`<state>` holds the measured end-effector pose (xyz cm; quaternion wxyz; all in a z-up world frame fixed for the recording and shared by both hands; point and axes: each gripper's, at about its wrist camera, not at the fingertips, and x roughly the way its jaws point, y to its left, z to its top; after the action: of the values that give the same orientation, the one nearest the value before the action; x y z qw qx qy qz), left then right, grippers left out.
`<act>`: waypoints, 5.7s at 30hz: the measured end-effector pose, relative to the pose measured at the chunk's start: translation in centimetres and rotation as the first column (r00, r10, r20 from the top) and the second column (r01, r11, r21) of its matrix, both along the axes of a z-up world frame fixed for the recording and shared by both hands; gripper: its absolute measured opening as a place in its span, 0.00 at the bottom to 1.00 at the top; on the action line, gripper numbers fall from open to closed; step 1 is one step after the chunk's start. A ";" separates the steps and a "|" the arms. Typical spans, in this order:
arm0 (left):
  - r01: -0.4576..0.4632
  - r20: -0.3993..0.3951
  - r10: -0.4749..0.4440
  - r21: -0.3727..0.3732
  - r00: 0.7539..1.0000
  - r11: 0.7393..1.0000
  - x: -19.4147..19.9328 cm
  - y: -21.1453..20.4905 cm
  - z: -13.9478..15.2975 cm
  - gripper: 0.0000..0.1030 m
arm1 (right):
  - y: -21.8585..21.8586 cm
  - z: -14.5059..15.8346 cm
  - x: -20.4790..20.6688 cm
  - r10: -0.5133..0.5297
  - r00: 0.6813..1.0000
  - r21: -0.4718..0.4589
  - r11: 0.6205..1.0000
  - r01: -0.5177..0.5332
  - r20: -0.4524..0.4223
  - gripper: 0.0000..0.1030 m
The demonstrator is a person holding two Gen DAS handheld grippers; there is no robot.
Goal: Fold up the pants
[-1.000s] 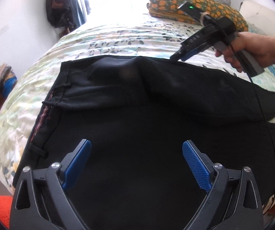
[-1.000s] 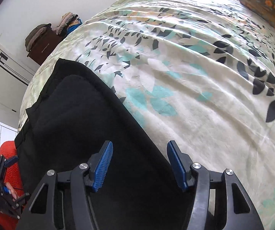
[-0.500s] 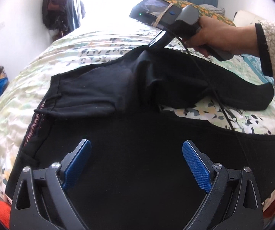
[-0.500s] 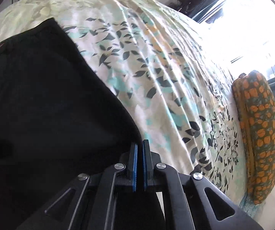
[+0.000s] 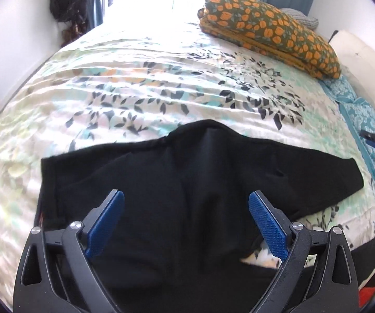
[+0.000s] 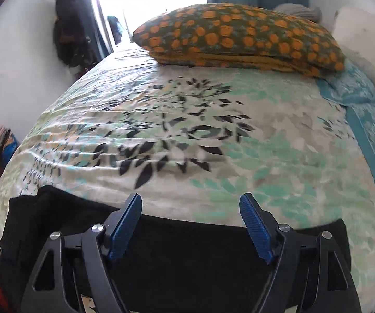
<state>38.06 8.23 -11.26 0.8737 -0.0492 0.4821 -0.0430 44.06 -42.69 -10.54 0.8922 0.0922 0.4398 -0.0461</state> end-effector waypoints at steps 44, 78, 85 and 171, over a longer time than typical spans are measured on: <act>0.034 -0.163 0.025 0.345 0.986 0.938 -11.2 2.4 -6.9 0.94 | -4.0 -3.2 -21.2 -0.087 0.991 0.031 0.995 0.091 -0.101 0.88; 0.055 -0.103 -0.026 0.287 0.994 0.956 -24.9 -6.9 -9.0 0.96 | 14.9 -12.1 -33.8 0.133 0.984 -0.065 0.988 -0.141 -0.116 1.00; 0.053 -0.097 -0.026 0.289 0.995 0.956 -25.1 -7.1 -9.5 0.96 | 14.8 -12.1 -34.0 0.133 0.985 -0.066 0.988 -0.141 -0.105 1.00; -0.096 0.010 0.095 0.176 0.995 0.980 -12.9 1.6 -9.1 0.99 | 14.8 -12.3 -34.3 0.118 0.991 -0.086 0.989 -0.123 -0.057 1.00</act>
<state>25.12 9.87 -20.38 0.8761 0.0054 0.4803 0.0417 9.72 -27.93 -22.79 0.8850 0.0245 0.4648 -0.0141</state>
